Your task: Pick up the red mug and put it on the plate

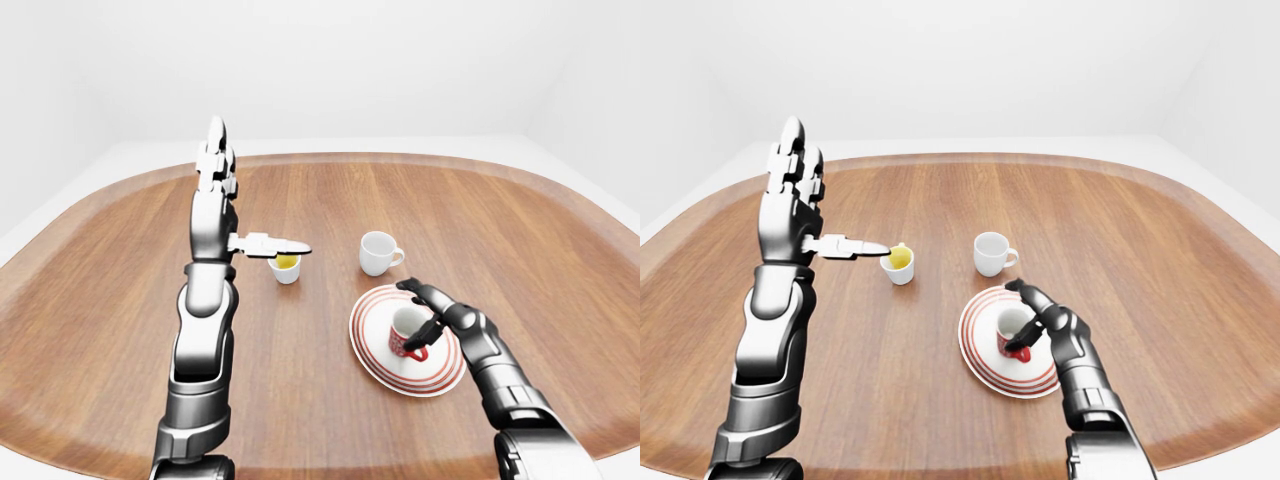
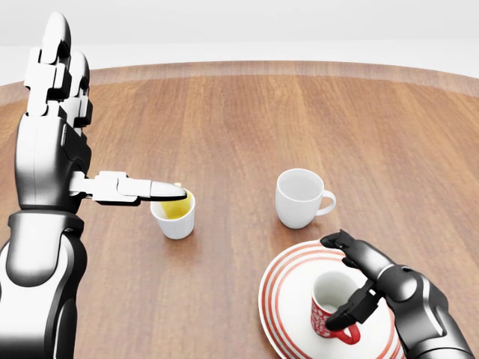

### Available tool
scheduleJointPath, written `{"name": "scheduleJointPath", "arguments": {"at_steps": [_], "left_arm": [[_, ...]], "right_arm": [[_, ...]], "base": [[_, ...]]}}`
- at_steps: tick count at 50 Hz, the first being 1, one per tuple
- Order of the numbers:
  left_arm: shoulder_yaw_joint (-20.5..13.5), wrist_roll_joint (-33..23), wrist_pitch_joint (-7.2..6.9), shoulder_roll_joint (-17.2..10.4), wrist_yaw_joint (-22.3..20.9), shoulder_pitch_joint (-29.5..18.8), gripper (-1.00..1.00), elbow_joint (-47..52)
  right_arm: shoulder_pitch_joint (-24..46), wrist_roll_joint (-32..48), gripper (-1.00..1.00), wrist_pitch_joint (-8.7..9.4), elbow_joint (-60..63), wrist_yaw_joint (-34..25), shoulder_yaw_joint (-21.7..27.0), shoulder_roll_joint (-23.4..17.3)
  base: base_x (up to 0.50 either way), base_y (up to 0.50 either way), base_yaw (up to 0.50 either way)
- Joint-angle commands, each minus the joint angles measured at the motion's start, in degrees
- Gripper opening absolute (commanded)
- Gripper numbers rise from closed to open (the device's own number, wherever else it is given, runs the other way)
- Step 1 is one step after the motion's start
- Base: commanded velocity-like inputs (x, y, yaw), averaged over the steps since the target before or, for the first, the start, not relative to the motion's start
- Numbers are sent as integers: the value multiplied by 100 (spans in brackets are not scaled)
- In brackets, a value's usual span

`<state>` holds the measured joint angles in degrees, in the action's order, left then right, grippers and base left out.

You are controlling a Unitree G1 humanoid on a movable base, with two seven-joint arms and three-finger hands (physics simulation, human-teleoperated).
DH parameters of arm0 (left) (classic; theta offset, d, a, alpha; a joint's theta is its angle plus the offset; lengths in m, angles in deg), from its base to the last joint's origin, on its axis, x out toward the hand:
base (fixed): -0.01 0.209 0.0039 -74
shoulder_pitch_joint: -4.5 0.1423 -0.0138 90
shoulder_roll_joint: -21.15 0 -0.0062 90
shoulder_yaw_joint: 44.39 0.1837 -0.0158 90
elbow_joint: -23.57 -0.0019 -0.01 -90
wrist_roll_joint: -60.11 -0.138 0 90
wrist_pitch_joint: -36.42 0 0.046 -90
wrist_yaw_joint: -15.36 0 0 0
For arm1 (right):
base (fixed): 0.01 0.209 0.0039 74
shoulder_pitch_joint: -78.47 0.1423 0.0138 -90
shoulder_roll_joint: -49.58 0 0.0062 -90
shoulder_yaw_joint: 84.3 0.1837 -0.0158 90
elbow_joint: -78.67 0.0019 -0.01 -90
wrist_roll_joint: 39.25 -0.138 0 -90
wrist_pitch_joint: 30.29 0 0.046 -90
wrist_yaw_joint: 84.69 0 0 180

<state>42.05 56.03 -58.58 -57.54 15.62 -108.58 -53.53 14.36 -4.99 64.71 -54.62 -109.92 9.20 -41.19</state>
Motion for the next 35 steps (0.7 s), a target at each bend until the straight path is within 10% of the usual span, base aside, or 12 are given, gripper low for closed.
{"name": "scheduleJointPath", "arguments": {"at_steps": [1, 35], "left_arm": [[-2, 6, 0, -5, -5, -2, 100, 55], [21, -47, 0, -12, -21, -101, 100, 55]], "right_arm": [[-6, 65, 100, 0, -30, 39, -30, 15], [-26, 174, 100, 0, 1061, -470, 7, 44]], "base": [[0, 0, 0], [0, 0, 0]]}}
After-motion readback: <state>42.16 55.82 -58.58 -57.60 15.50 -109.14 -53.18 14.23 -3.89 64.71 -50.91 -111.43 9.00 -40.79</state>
